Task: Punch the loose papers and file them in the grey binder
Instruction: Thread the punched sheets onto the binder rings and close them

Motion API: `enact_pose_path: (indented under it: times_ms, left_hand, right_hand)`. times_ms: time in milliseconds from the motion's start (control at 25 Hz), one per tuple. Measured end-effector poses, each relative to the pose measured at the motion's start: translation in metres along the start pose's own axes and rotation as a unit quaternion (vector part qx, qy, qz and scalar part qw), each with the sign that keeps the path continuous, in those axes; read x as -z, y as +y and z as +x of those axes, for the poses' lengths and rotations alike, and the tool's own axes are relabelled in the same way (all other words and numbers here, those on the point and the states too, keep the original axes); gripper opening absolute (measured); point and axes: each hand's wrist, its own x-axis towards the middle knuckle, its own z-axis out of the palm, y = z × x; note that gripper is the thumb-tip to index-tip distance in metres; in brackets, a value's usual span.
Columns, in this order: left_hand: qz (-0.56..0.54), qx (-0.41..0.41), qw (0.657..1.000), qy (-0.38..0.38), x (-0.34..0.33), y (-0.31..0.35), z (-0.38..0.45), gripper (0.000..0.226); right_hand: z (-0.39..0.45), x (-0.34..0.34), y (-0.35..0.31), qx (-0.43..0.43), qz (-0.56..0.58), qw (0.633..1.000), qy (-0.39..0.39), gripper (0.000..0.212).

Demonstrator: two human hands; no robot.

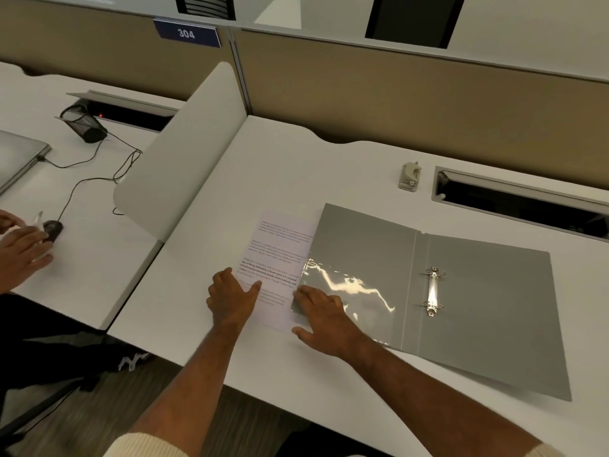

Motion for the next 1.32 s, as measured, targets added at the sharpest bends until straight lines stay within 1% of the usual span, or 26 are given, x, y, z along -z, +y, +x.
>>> enact_pose_path:
  times_ms: [80, 320, 440, 600, 760, 920, 1040, 1160, 1240, 1320]
  left_hand:
    - [0.023, 0.007, 1.0, -0.004, 0.001, -0.006, 0.003, 0.095]
    - [0.094, -0.015, 0.995, -0.005, -0.003, -0.01, 0.002, 0.109]
    - [0.117, -0.013, 0.993, -0.009, -0.005, -0.009, 0.003, 0.11]
    - [0.132, -0.001, 0.991, -0.011, -0.005, -0.007, 0.007, 0.106]
    - [0.123, 0.0, 0.992, -0.023, -0.006, 0.0, 0.01, 0.094]
    - [0.047, 0.0, 0.997, -0.054, -0.002, 0.002, 0.028, 0.07]
    - [0.034, -0.027, 0.998, -0.055, 0.013, 0.01, 0.041, 0.055]
    - [0.029, -0.067, 0.994, -0.084, 0.03, 0.021, 0.044, 0.039]
    - [0.004, -0.086, 0.99, -0.109, 0.035, 0.024, 0.043, 0.034]
    - [0.002, -0.095, 0.989, -0.113, 0.038, 0.026, 0.039, 0.029]
  right_hand:
    - [0.012, -0.006, -0.008, 0.025, -0.029, 0.999, -0.014, 0.081]
    - [0.032, -0.018, -0.026, 0.075, -0.106, 0.99, -0.062, 0.082]
    - [0.036, -0.02, -0.031, 0.067, -0.125, 0.987, -0.079, 0.08]
    - [0.04, -0.025, -0.035, 0.061, -0.142, 0.985, -0.072, 0.078]
    - [0.041, -0.026, -0.035, 0.07, -0.156, 0.983, -0.06, 0.073]
    - [0.043, -0.025, -0.034, 0.076, -0.172, 0.981, -0.057, 0.067]
    - [0.043, -0.023, -0.031, 0.078, -0.175, 0.979, -0.065, 0.066]
    - [0.043, -0.022, -0.029, 0.076, -0.173, 0.979, -0.073, 0.067]
    - [0.044, -0.022, -0.028, 0.07, -0.164, 0.981, -0.082, 0.068]
    - [0.042, -0.022, -0.027, 0.063, -0.143, 0.983, -0.1, 0.071]
